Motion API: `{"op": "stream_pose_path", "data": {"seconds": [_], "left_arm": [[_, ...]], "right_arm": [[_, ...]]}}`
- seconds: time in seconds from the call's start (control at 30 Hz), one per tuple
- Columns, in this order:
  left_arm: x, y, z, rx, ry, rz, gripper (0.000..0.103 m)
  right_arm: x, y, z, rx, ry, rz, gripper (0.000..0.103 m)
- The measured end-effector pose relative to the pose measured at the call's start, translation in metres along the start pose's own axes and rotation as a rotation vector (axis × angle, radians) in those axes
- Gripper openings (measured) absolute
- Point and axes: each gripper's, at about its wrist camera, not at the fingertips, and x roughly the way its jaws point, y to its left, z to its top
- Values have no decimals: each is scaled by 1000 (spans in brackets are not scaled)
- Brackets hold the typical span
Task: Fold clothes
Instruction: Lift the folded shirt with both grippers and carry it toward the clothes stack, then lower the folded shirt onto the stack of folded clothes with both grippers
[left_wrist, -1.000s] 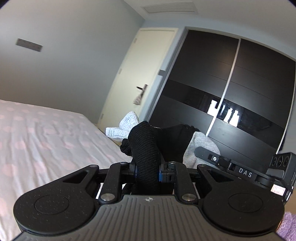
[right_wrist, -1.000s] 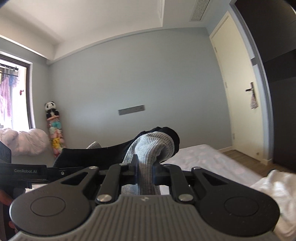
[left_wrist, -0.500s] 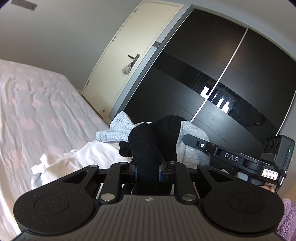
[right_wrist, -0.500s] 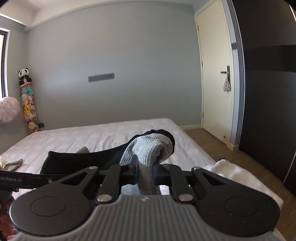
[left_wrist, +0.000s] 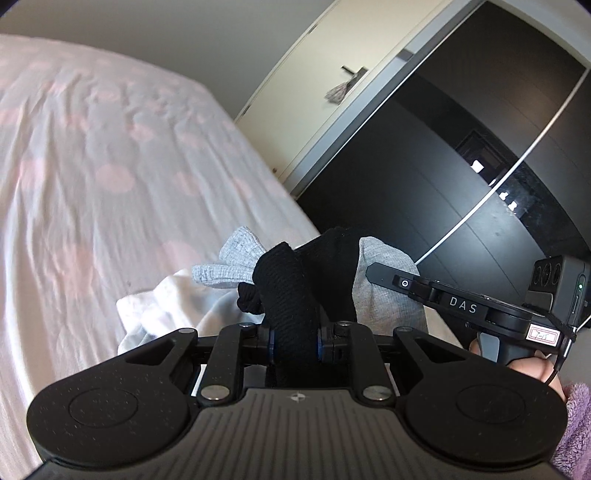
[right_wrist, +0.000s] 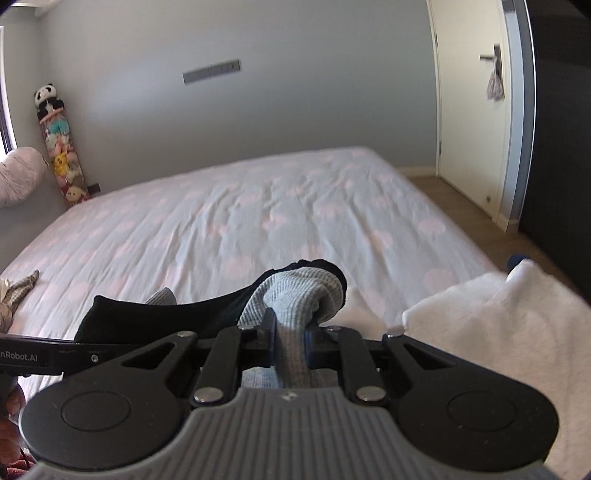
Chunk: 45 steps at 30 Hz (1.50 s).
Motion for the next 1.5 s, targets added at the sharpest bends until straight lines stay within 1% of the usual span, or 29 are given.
{"op": "stream_pose_path", "data": {"seconds": [0.13,0.2,0.27,0.33,0.37,0.4,0.43,0.53,0.67,0.7,0.73,0.77,0.8,0.87,0.9,1.0,1.03,1.07,1.13,1.23,1.3,1.33,1.4,1.43,1.47,1.5], "left_arm": [[11,13,3,-21,43,-8,17],[14,17,6,-32,64,-17,20],[15,19,8,-39,80,-30,23],[16,26,12,-66,99,-49,29],[17,30,13,-88,105,-52,36],[17,34,15,-107,109,-53,42],[19,37,18,-116,113,-56,42],[26,44,24,-127,133,-74,42],[37,47,28,-143,155,-91,42],[39,47,29,-148,158,-93,42],[41,47,30,-146,157,-97,41],[42,46,32,-141,153,-102,34],[43,46,33,-137,149,-107,25],[37,40,35,-93,113,-117,16],[31,36,35,-62,83,-122,14],[13,25,33,31,-6,-130,14],[11,23,32,41,-12,-121,14],[13,23,30,43,2,-100,14],[19,27,27,33,41,-56,14],[23,34,28,7,83,-43,16],[20,36,29,0,99,-31,21],[16,37,29,-10,99,-28,22],[4,38,30,-31,90,-17,27],[-2,37,32,-38,87,-9,28],[-9,35,32,-44,82,-7,31],[-17,33,33,-48,78,-7,36]], "right_arm": [[20,-9,-2,60,81,17,17],[26,-17,3,109,127,33,19],[30,-23,10,151,181,44,26],[33,-27,17,183,224,41,39],[34,-30,21,205,237,40,41],[35,-33,24,231,247,40,47],[36,-36,27,256,257,40,50],[42,-46,37,330,259,45,51],[59,-53,41,405,289,53,51],[63,-52,40,411,293,48,48],[66,-52,40,415,294,44,42],[67,-51,40,413,288,45,37],[66,-49,42,399,276,51,28],[60,-42,47,351,251,65,22],[55,-37,50,313,235,79,20],[39,-19,60,155,169,122,19],[37,-15,61,117,158,115,19],[40,-13,60,99,157,95,19],[50,-12,56,92,172,67,19],[66,-11,45,83,198,38,18],[70,-12,41,94,204,21,19],[70,-13,40,106,202,12,27],[63,-16,39,136,185,5,37],[59,-17,39,151,175,2,36],[53,-17,39,157,164,1,36],[45,-17,39,158,154,-1,37]]}}
